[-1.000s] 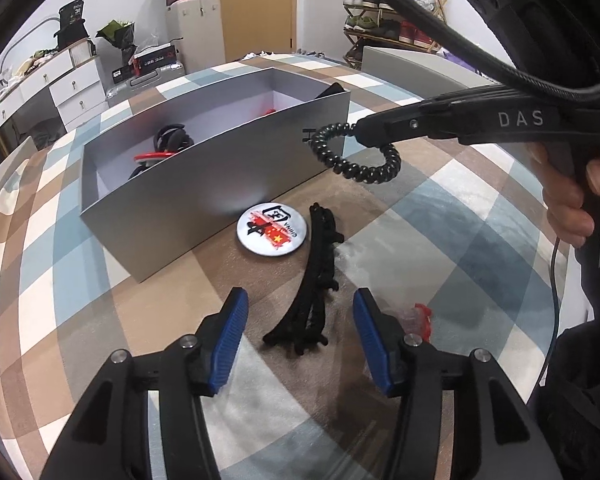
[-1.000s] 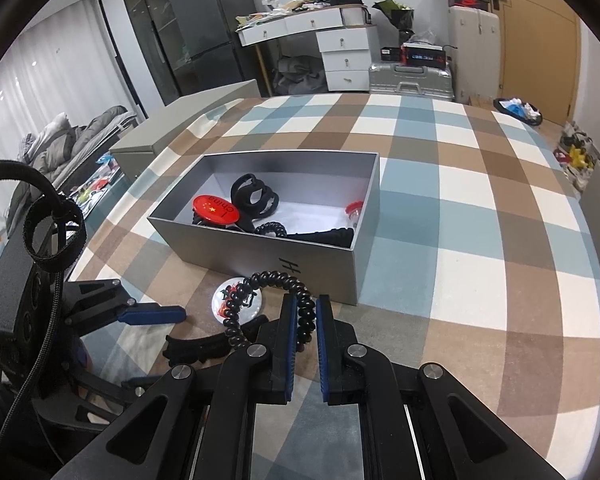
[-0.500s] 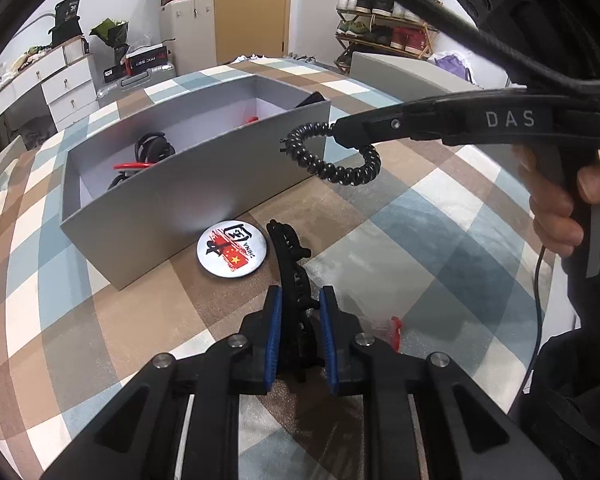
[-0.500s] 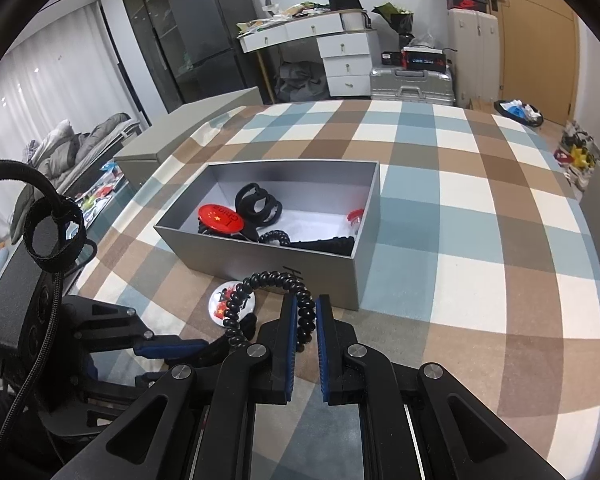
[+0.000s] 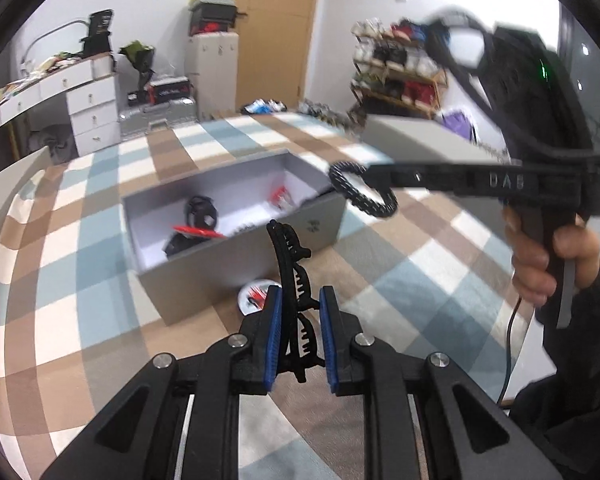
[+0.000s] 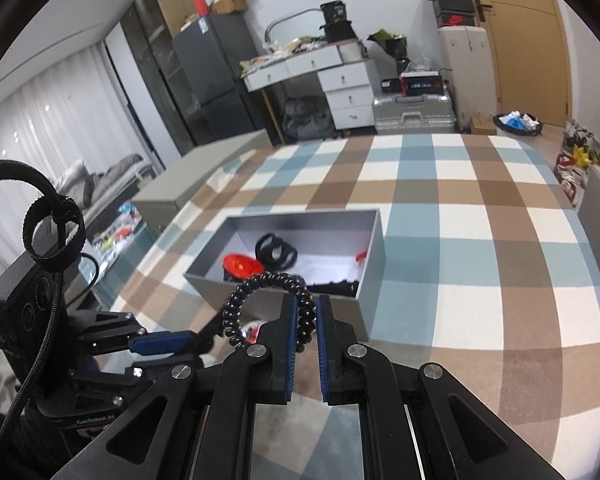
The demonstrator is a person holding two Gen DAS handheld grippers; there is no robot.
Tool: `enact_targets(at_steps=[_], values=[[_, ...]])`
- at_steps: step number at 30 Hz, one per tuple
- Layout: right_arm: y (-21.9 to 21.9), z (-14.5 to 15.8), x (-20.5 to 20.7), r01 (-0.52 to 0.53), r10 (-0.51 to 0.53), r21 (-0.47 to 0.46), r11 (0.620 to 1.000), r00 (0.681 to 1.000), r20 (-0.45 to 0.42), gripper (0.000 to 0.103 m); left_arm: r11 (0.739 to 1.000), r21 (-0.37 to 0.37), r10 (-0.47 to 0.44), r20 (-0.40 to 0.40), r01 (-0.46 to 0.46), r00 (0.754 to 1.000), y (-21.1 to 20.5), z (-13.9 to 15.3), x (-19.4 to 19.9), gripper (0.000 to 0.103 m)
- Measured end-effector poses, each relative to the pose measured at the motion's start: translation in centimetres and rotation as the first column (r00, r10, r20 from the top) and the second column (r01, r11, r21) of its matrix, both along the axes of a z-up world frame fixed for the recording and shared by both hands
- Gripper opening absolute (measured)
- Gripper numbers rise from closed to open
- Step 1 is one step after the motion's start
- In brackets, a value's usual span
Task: Organize jewelry
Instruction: 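Lift the clip with the left tool while the right tool lifts the bracelet toward the box, then lower the clip into the box with the left tool while the right tool lowers the bracelet inside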
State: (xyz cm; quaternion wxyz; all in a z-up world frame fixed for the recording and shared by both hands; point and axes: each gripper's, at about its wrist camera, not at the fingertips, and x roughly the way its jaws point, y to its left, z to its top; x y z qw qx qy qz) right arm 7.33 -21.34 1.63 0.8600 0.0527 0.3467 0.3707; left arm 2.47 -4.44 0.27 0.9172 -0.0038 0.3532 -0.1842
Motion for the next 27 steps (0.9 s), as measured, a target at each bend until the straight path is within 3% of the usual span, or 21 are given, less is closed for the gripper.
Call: enact_targets(at_steps=[13, 27], values=[[-0.2, 0.2, 0.6, 0.086, -0.087, 0.132, 0.988, 0.996, -0.005, 0.009, 0.984, -0.084, 0.165, 0.096, -0.157, 0.982, 2.7, 1.3, 1.0, 0.013], [1.4, -0.7, 2.9, 0.139, -0.132, 0.157, 0.978, 0.99, -0.057, 0.009, 0.965, -0.071, 0.258, 0.105, -0.252, 0.96, 4.3, 0.4, 3.8, 0.013]])
